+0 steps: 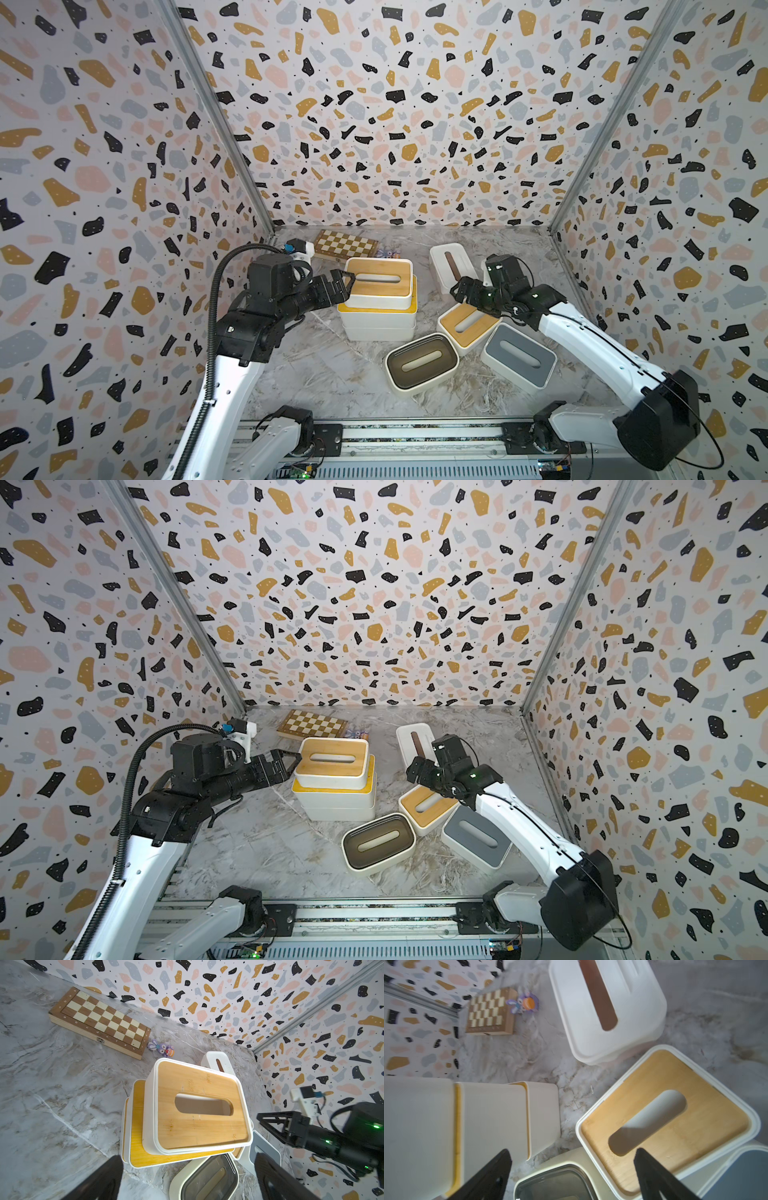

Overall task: Stack the tissue boxes
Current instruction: Pick up the tissue box from the center of the board.

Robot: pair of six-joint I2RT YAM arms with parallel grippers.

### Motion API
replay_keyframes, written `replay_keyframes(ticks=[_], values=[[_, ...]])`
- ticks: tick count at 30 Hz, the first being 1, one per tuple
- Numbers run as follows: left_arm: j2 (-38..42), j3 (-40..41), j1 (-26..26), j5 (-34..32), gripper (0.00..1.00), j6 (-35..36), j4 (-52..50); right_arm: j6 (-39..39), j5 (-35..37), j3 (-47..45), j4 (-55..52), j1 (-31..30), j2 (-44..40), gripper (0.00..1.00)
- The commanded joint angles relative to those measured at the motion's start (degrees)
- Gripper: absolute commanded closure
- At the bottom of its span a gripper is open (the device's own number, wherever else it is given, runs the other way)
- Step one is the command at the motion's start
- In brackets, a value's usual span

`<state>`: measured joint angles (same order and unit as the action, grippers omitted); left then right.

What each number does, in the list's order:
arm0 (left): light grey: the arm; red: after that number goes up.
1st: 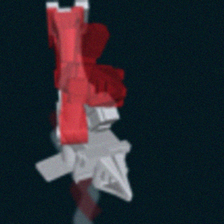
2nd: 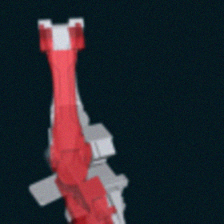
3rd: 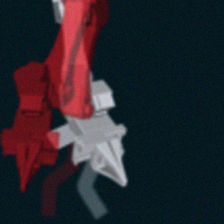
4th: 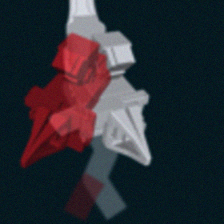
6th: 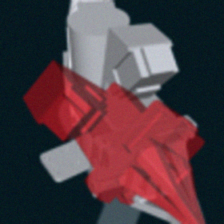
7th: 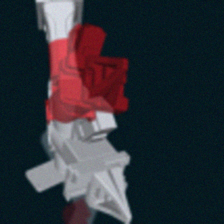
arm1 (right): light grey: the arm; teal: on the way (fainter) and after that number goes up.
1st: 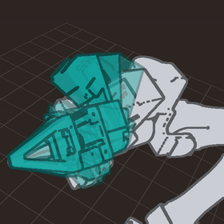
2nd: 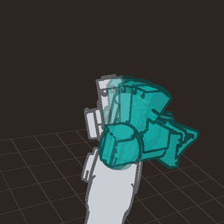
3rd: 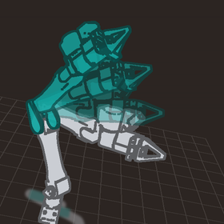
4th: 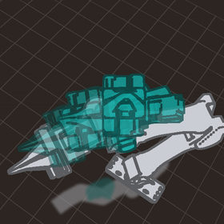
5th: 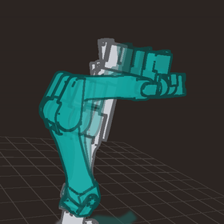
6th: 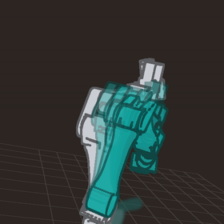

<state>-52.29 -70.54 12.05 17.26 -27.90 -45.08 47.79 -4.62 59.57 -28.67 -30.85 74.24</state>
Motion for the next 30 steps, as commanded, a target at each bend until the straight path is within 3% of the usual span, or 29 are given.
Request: replay_keyframes(ticks=[1,7,18,30], values=[[0.92,-0.24,0.25,2.73,0.01,1.97,-1.06,4.69,5.78,-1.40,2.53,-2.06,0.89,0.07],[2.00,1.67,0.21,3.11,0.00,0.91,0.37,11.00,8.97,-4.76,6.72,-3.02,4.81,0.08],[1.06,2.43,0.25,3.09,0.00,0.52,1.91,16.29,17.77,0.66,3.70,-7.00,15.39,0.10],[0.74,2.82,0.25,2.91,0.00,0.76,2.45,17.51,19.13,5.61,3.64,-6.42,25.21,0.16]])
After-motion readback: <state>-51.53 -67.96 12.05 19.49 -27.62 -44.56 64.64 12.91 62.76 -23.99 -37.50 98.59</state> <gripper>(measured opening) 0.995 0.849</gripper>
